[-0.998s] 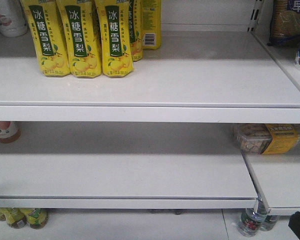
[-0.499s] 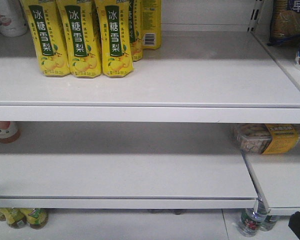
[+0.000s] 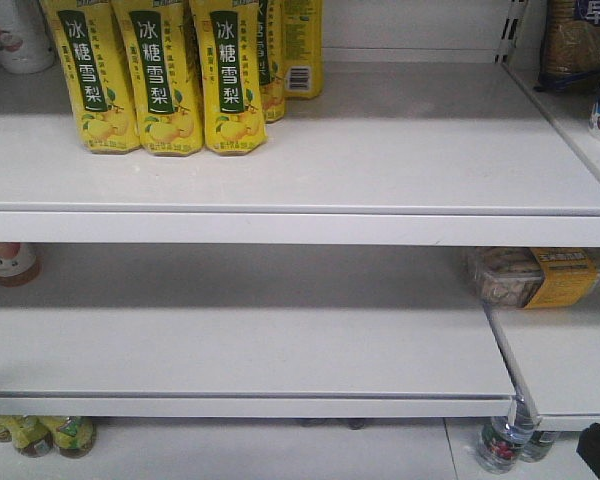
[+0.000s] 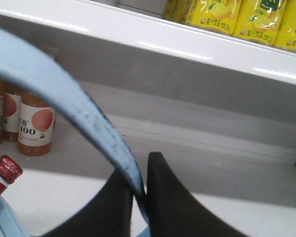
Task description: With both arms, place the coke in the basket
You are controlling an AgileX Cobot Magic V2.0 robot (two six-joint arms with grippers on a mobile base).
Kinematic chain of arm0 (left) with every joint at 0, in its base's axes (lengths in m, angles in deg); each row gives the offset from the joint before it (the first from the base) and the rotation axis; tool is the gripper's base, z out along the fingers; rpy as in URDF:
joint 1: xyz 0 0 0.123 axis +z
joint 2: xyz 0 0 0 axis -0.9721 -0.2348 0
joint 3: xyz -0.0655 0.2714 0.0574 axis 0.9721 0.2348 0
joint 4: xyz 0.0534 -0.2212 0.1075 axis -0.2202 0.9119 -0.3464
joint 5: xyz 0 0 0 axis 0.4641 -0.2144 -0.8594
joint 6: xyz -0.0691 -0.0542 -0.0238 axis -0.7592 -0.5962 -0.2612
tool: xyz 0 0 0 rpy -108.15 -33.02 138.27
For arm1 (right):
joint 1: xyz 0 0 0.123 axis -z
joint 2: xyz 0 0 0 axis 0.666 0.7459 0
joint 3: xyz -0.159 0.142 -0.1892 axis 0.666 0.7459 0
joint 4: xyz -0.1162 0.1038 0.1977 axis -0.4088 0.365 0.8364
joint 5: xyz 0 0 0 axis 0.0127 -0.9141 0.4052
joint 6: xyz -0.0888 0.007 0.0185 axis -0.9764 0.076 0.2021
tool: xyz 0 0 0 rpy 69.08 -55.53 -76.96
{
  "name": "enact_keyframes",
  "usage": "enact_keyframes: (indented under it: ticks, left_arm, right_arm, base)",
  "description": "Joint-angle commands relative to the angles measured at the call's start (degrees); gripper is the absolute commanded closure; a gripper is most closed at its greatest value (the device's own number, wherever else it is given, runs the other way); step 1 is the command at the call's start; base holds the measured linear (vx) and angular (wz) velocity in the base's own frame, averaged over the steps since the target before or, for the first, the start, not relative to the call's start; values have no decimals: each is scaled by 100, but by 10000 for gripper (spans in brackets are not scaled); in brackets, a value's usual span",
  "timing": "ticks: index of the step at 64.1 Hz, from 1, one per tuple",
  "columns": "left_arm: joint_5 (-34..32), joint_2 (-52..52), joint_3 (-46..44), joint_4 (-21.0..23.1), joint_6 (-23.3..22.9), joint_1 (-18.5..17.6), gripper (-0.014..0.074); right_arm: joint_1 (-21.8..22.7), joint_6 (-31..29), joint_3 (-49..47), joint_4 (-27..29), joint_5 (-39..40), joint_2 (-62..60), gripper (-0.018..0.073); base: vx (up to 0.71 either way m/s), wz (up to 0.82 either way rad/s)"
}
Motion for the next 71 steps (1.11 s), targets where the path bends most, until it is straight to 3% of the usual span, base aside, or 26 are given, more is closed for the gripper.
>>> enact_keyframes:
  ticks: [1,25,35,41,49,59,65,71]
  left_arm:
    - [-860,127,-172,-282,272,10,603]
    - [-860,127,-172,-282,272,10,603]
    - [-860,127,-172,-282,272,10,603]
    - [-860,127,-172,-282,272,10,603]
    - [-860,127,-172,-282,272,10,603]
    - [-860,127,-172,-282,272,10,603]
    - [-860,127,-172,-282,272,10,603]
    - [-860,127,-172,-282,272,10,603]
  right_arm:
    - [24,-16,-137,114,364,58,564]
    - [24,-16,-82,129,402,58,564]
    - [-36,171,187,-651,430,8,564]
    - [-142,835,382,-1347,688,-181,564]
    - [-175,2466,766,-2227,1438,-555,564]
    - [-175,4097,1351,-3343,2284,-859,564]
    - [-175,4678,1770,-3680,2785,-893,564]
    - [-131,4788,1819,-3626,2823,-893,564]
  base:
    - [0,0]
    - [0,0]
    - [0,0]
    - [0,0]
    - [0,0]
    - [0,0]
    - [0,0]
    - [0,0]
